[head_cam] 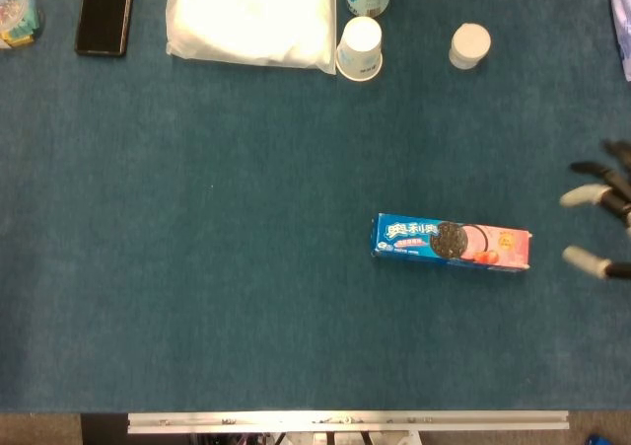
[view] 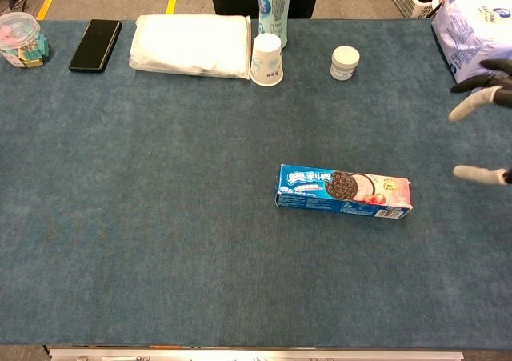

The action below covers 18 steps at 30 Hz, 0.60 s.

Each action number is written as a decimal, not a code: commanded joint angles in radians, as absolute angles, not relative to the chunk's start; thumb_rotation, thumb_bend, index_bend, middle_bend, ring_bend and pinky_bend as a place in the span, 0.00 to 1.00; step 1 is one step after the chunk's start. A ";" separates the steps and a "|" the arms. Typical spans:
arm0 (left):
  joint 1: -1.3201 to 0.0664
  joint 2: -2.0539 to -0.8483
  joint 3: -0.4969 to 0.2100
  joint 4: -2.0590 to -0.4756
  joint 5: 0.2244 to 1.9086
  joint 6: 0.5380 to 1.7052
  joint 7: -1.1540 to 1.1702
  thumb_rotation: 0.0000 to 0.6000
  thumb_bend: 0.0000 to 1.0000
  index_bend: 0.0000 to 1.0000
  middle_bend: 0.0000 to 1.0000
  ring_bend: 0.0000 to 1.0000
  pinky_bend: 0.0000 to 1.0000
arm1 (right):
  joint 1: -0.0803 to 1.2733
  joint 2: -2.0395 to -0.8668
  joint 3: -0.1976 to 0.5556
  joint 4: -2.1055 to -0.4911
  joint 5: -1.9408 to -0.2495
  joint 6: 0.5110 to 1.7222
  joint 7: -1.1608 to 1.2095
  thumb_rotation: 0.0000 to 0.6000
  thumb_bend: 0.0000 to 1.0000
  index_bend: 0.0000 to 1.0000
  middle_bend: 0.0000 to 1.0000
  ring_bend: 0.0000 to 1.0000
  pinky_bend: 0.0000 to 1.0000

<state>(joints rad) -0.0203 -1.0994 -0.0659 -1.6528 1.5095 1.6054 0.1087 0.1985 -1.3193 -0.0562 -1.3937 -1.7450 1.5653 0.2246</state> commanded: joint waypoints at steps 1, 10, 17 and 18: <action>-0.020 -1.100 -0.066 -1.654 1.512 1.608 0.108 1.00 0.28 0.66 0.53 0.36 0.49 | 0.181 -1.282 -0.018 -1.423 -1.720 1.610 0.201 1.00 0.00 0.48 0.31 0.11 0.02; -0.026 -1.108 -0.068 -1.642 1.505 1.594 0.108 1.00 0.28 0.66 0.53 0.36 0.49 | 0.163 -1.231 0.042 -1.463 -1.650 1.634 0.187 1.00 0.00 0.54 0.36 0.15 0.05; -0.028 -1.117 -0.075 -1.631 1.509 1.605 0.090 1.00 0.28 0.67 0.53 0.36 0.49 | 0.165 -1.224 0.051 -1.457 -1.629 1.608 0.196 1.00 0.00 0.54 0.36 0.15 0.05; -0.029 -1.118 -0.075 -1.628 1.509 1.603 0.090 1.00 0.28 0.67 0.53 0.36 0.49 | 0.163 -1.223 0.049 -1.459 -1.634 1.611 0.197 1.00 0.00 0.54 0.36 0.15 0.05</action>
